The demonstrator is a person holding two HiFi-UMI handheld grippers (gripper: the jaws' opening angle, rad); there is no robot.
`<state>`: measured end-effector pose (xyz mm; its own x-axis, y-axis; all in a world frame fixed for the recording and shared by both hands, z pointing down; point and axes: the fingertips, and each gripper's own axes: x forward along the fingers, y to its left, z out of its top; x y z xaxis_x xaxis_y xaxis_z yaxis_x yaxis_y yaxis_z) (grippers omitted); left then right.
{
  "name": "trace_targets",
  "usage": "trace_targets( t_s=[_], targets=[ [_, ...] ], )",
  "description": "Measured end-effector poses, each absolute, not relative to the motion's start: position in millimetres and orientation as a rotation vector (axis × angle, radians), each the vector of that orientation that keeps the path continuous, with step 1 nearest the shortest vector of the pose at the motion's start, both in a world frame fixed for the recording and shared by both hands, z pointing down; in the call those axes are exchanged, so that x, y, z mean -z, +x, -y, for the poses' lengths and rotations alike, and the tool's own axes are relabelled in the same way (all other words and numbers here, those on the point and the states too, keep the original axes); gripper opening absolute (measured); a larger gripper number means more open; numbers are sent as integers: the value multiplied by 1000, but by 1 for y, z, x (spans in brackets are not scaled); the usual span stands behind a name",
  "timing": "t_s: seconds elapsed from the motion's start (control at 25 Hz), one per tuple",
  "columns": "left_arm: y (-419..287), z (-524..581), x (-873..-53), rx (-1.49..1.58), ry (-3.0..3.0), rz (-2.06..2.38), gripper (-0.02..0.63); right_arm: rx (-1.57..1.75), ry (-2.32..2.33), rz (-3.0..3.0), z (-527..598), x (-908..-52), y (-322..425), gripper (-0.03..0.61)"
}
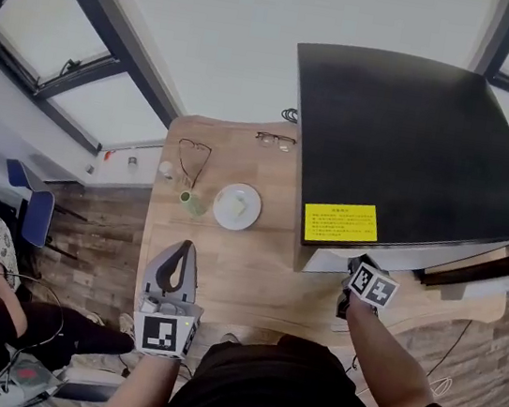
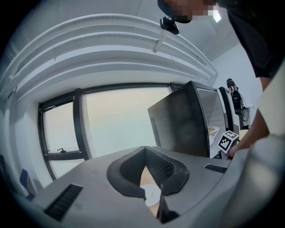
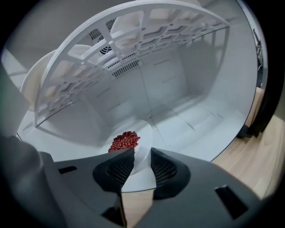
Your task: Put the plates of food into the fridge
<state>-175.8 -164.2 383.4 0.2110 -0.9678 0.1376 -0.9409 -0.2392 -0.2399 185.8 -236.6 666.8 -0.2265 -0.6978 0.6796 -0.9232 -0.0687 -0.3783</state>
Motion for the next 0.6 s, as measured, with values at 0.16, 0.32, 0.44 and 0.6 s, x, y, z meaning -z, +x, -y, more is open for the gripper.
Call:
trace_targets(
  t_s=[0.16, 0.32, 0.44, 0.6],
  targets=[
    [-175, 158, -382, 373, -2364, -1859, 5, -1135, 1771, 1931, 233, -663, 191, 117],
    [-171, 154, -382, 355, -2376, -1846, 5, -1086, 1763, 1971, 227, -651, 192, 117],
    [-163, 153, -384, 345, -2393, -1833, 5, -1021, 1738, 2026, 220, -639, 192, 117],
    [-145, 158, -392, 314, -2444, -1788, 5, -929, 1700, 2156, 211, -612, 190, 115]
  ],
)
